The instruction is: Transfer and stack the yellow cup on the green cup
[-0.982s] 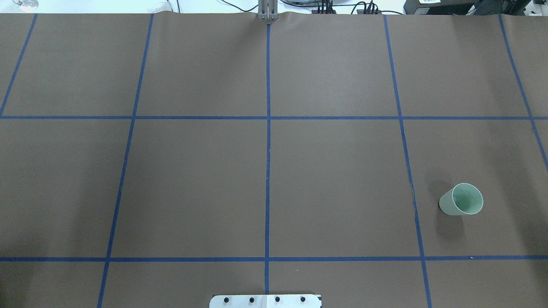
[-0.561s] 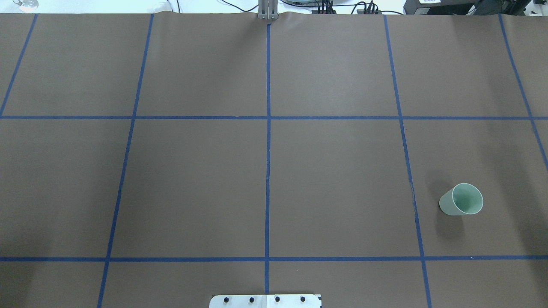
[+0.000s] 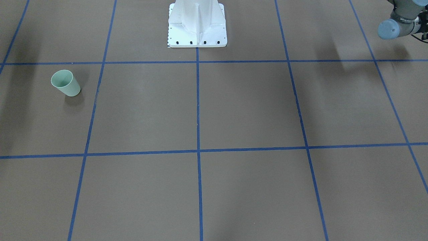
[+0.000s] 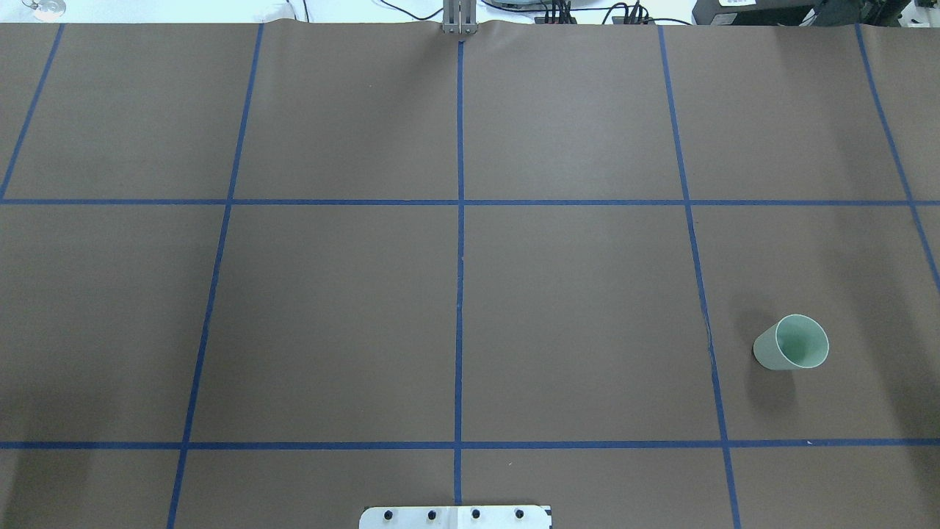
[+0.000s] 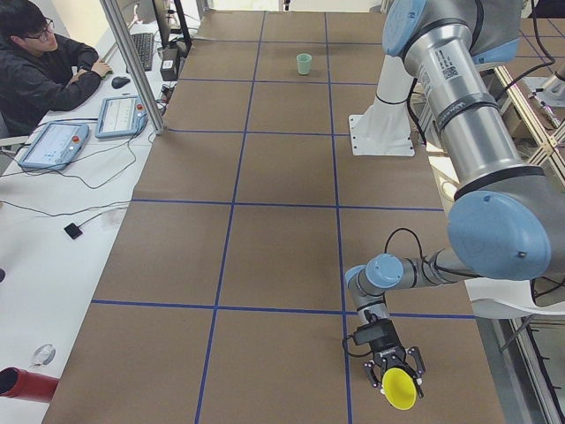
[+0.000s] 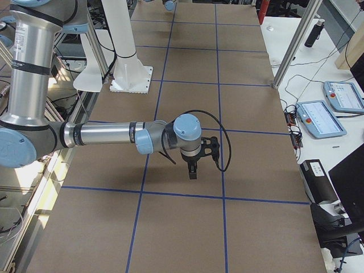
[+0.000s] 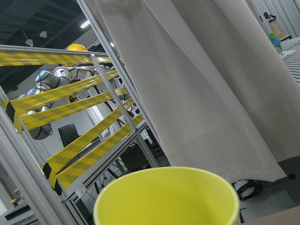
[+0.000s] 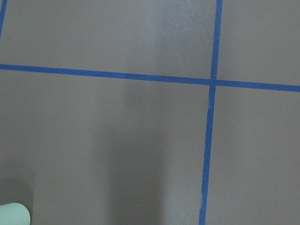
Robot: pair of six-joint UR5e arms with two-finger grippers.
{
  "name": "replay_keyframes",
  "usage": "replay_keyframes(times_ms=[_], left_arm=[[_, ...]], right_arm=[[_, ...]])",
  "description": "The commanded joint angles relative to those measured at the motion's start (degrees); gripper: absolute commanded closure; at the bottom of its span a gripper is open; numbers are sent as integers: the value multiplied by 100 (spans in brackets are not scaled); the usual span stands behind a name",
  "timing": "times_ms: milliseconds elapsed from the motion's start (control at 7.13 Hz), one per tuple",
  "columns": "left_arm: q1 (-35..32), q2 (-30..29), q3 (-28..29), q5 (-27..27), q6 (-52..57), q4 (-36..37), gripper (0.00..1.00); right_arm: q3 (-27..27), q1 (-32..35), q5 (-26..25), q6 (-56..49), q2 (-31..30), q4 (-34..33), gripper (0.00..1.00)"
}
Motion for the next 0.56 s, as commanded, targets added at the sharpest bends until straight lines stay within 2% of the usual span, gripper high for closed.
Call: replay_keyframes(times_ms=[0,140,280,421], left_arm=[[-2238,-934,-415,1605,2042,320,100],[-3668,-1951,-302,2613,3550,462,100],[-4318,-2718,-170,2866,4896,454,100],[-4394,-3118,-99,2878,5493,411,100]], right_arm=[[-18,-24,0,15,9,-28,0],[-36,-33,61,15,9,-37,0],[-36,-33,218,24,9,-37,0],[-36,-33,229,24,18,-37,0]])
